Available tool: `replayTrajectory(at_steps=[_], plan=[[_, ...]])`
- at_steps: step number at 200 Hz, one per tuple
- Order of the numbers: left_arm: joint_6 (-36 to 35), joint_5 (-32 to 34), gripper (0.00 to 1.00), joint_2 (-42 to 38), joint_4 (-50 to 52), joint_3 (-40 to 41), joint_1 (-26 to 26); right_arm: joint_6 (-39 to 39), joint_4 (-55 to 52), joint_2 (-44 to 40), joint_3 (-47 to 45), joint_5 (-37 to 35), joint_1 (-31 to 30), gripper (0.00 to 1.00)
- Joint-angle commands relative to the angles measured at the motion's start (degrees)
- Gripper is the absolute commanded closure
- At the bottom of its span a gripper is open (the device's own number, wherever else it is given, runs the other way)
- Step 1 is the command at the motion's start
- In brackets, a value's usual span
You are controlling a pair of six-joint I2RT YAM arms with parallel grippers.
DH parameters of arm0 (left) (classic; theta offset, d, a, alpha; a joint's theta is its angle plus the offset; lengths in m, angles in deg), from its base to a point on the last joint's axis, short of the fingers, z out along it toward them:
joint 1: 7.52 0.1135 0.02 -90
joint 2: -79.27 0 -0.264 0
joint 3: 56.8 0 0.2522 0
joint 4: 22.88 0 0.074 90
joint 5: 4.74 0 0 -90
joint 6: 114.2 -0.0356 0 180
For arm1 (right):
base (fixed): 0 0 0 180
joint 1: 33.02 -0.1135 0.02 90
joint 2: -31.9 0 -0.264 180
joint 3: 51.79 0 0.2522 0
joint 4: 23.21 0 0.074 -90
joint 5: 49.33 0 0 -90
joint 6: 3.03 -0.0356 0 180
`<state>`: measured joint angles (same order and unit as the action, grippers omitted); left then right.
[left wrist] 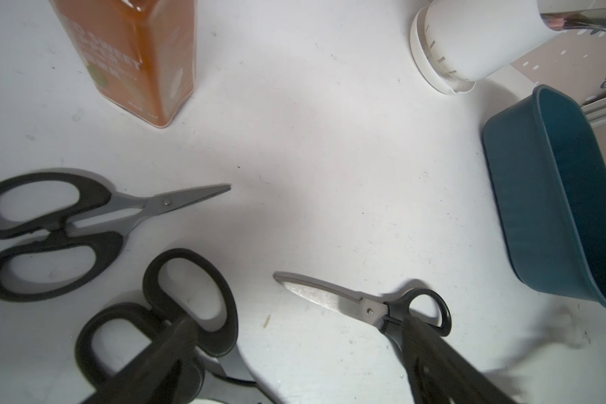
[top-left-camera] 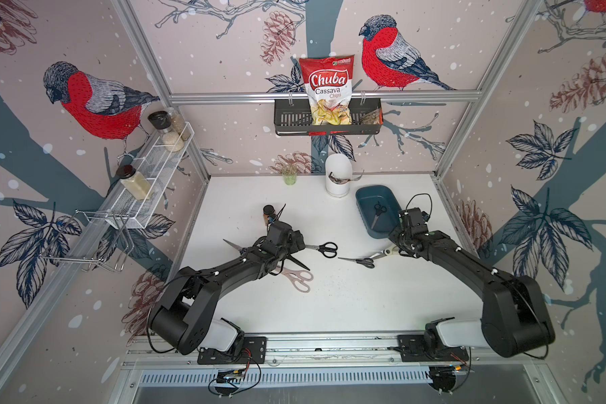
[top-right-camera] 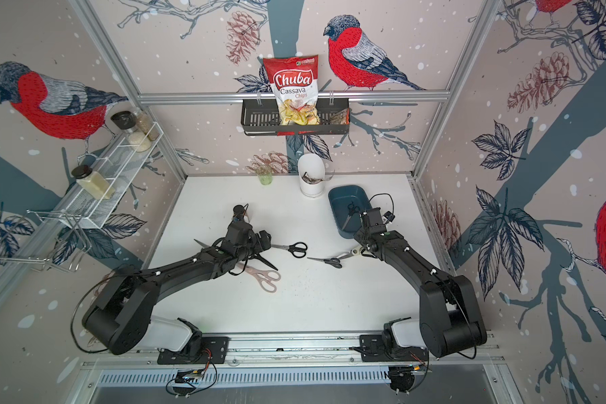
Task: Put the scissors into the storage box
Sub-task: Pick up the scissors from the center of the board, then place the scissors in the storage box.
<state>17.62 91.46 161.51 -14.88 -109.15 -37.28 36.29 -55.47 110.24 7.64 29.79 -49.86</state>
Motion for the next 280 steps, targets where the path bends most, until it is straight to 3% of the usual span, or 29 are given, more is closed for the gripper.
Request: replayTrajectory(at_steps=[1,39,113,170,229,280], plan=[[0.0,0.2,0.05,-0.5,0.4,-0.2,-0.2,1.9,-1.4,-0.4,-0.6,-2.6,0.3,1.00],[0.2,0.2,0.05,-0.8,0.4,-0.2,-0.2,2.6,-2.2,-0.1,-1.7,-5.5,-2.9,1.00],[0.3,0.2,0.05,-1.1,0.7,-0.4,-0.1,5.7,-2.6,-0.6,0.0,-6.7,-2.1,1.00],[0.4,-0.2,0.05,-0.3,0.2,-0.4,-0.1,25.2,-1.7,3.3,12.8,-3.6,0.8,1.00],[0.9,-1.4,0.05,0.2,0.3,-1.2,-0.2,36.5,-2.0,19.3,32.3,1.6,4.4,1.00],[0.7,0.3,0.05,-1.4,1.7,0.5,-0.2,45.8,0.2,27.5,39.9,2.2,3.9,1.00]])
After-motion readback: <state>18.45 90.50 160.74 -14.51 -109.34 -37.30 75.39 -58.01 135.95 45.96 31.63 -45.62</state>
